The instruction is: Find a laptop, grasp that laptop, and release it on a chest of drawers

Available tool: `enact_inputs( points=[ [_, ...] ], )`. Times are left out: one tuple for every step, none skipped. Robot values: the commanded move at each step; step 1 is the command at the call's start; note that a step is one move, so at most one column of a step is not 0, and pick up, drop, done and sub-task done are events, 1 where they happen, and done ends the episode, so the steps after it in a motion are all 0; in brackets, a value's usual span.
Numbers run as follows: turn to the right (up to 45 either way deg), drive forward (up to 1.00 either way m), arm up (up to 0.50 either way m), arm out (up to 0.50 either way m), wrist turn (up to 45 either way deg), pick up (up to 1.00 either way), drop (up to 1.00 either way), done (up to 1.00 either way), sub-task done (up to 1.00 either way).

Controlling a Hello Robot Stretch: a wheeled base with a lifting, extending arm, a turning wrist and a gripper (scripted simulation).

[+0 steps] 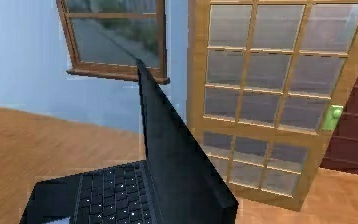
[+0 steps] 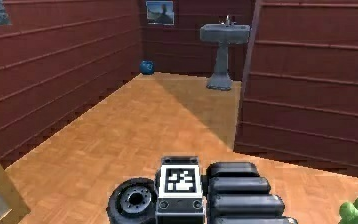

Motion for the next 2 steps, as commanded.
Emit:
enact_inputs(
  points=[
    [9.0, 0.00, 0.00, 0.00, 0.0, 0.00, 0.00, 0.00, 0.00],
    [0.0, 0.15, 0.00, 0.00, 0.0, 0.00, 0.00, 0.00, 0.00]
  ],
)
